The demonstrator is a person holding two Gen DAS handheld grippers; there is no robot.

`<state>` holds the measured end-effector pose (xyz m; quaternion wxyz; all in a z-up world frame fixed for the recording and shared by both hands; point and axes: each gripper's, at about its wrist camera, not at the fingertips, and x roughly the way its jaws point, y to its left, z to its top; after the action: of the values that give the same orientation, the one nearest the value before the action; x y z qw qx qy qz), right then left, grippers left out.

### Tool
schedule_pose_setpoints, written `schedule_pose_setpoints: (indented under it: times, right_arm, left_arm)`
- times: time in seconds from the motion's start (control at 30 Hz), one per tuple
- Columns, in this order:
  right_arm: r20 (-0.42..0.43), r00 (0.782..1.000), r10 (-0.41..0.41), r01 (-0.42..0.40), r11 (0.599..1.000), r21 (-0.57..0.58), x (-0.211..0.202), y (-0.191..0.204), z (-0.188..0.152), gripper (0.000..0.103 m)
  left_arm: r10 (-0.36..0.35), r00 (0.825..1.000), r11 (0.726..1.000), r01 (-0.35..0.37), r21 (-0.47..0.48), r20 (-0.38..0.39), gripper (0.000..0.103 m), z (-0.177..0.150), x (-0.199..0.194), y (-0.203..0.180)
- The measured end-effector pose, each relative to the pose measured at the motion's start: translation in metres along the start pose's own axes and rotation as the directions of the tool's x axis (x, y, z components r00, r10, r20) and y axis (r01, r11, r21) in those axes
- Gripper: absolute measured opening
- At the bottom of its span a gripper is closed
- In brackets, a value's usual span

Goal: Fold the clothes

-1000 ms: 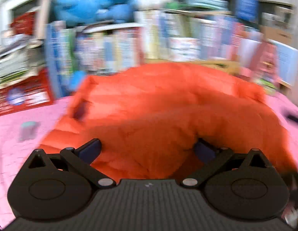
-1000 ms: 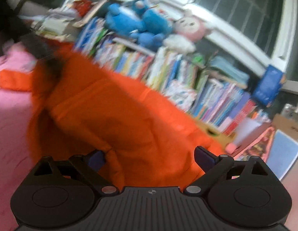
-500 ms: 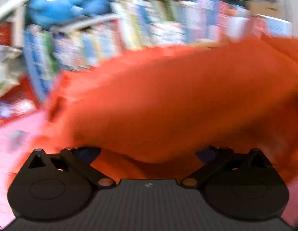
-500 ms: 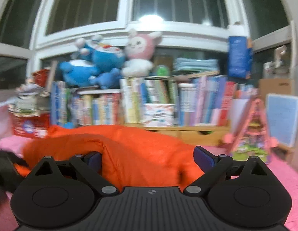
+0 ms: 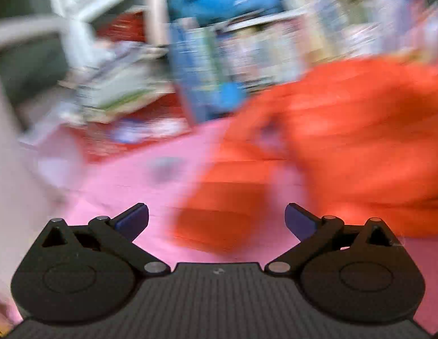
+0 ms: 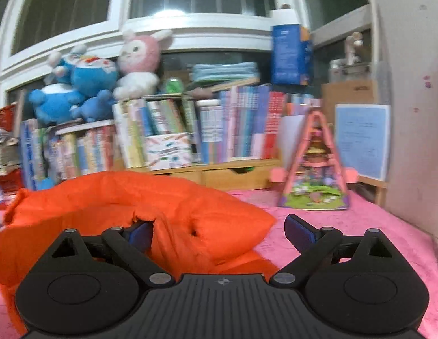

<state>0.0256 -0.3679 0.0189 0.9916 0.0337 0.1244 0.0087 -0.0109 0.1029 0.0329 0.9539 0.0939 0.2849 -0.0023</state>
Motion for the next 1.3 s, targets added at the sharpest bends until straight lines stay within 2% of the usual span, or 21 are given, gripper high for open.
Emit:
schedule_pose_setpoints:
  times: [0.03,0.07,0.17,0.27,0.33,0.37,0.43,0.47,0.53,0.63,0.67,0.73,0.8,0.87,0.97,1.0,1.13,1.23,1.27,1.3]
  right_arm:
    - [0.006,0.999,0.032,-0.032,0.999,-0.001,0.0,0.004,0.002,0.095]
    - [0.01,0.999,0.051,-0.051,0.999,-0.004,0.0,0.009,0.003,0.095]
    - [0.023,0.996,0.085,-0.085,0.996,-0.009,0.001,0.024,0.011,0.092]
    - [0.017,0.992,0.125,-0.125,0.992,-0.001,-0.003,0.03,0.015,0.08]
    - [0.005,0.988,0.154,-0.154,0.988,0.003,-0.006,0.031,0.016,0.067]
    - [-0.001,0.987,0.161,-0.161,0.987,0.005,-0.009,0.031,0.016,0.065]
    - [-0.004,0.988,0.153,-0.153,0.988,0.0,-0.013,0.028,0.015,0.064]
    - [-0.005,0.99,0.143,-0.143,0.99,-0.004,-0.014,0.026,0.014,0.064]
    - [-0.011,0.994,0.108,-0.108,0.994,-0.007,-0.016,0.02,0.01,0.064]
    - [-0.042,0.995,0.095,-0.094,0.995,0.03,-0.011,0.01,0.003,0.064]
    - [-0.049,0.997,0.066,-0.064,0.997,0.032,-0.009,0.008,0.0,0.064]
    - [-0.061,0.997,0.056,-0.053,0.997,0.053,-0.006,0.003,-0.006,0.064]
    - [-0.072,0.995,0.075,-0.07,0.995,0.075,-0.005,-0.001,-0.011,0.064]
    - [-0.07,0.994,0.081,-0.076,0.995,0.063,-0.007,-0.001,-0.014,0.065]
    - [-0.056,0.998,0.033,-0.033,0.999,0.007,-0.012,0.001,-0.016,0.066]
    - [-0.054,0.999,-0.001,0.001,1.0,-0.006,-0.012,-0.001,-0.017,0.07]
    - [-0.078,0.997,-0.027,0.024,0.999,-0.034,-0.012,-0.011,-0.025,0.077]
    - [-0.102,0.994,-0.048,0.036,0.993,-0.11,-0.017,-0.011,-0.036,0.079]
    - [-0.11,0.992,-0.055,0.039,0.989,-0.145,-0.021,-0.011,-0.04,0.08]
    - [-0.12,0.991,-0.066,0.044,0.982,-0.182,-0.024,-0.012,-0.044,0.083]
  left_arm:
    - [-0.092,0.996,0.996,0.092,-0.007,-0.001,0.103,-0.003,-0.01,-0.006]
    - [-0.183,0.983,0.983,0.183,-0.013,-0.001,0.103,-0.005,-0.019,-0.011]
    - [-0.231,0.972,0.963,0.224,0.151,0.03,0.103,-0.008,-0.014,-0.076]
    - [-0.262,0.963,0.93,0.235,0.283,0.06,0.103,-0.01,0.0,-0.138]
    - [-0.22,0.968,0.924,0.167,0.344,0.12,0.103,-0.004,0.015,-0.159]
    - [-0.198,0.968,0.919,0.13,0.372,0.152,0.103,-0.001,0.023,-0.169]
    - [-0.061,0.967,0.924,-0.039,0.381,0.247,0.103,0.01,0.035,-0.173]
    - [-0.006,0.961,0.928,-0.098,0.359,0.277,0.103,0.019,0.039,-0.168]
    - [0.075,0.948,0.95,-0.162,0.268,0.309,0.103,0.038,0.039,-0.143]
    - [0.199,0.917,0.962,-0.251,0.111,0.344,0.103,0.06,0.031,-0.095]
    - [0.241,0.904,0.959,-0.278,0.057,0.352,0.103,0.067,0.029,-0.08]
    - [0.278,0.902,0.953,-0.302,0.024,0.33,0.103,0.069,0.018,-0.055]
    - [0.314,0.898,0.936,-0.347,0.056,0.308,0.103,0.061,0.012,-0.04]
    - [0.364,0.884,0.905,-0.41,0.112,0.293,0.103,0.057,0.019,-0.033]
    - [0.424,0.871,0.868,-0.47,0.164,0.249,0.103,0.039,0.02,-0.024]
    - [0.413,0.883,0.879,-0.45,0.155,0.223,0.103,0.032,0.018,-0.019]
    - [0.336,0.935,0.931,-0.348,0.11,0.111,0.103,0.005,0.006,-0.006]
    - [0.331,0.941,0.929,-0.338,0.148,0.07,0.103,-0.017,-0.004,-0.017]
    - [0.31,0.95,0.938,-0.313,0.147,0.043,0.103,-0.024,-0.008,-0.019]
    - [0.261,0.965,0.958,-0.258,0.123,-0.006,0.103,-0.031,-0.011,-0.018]
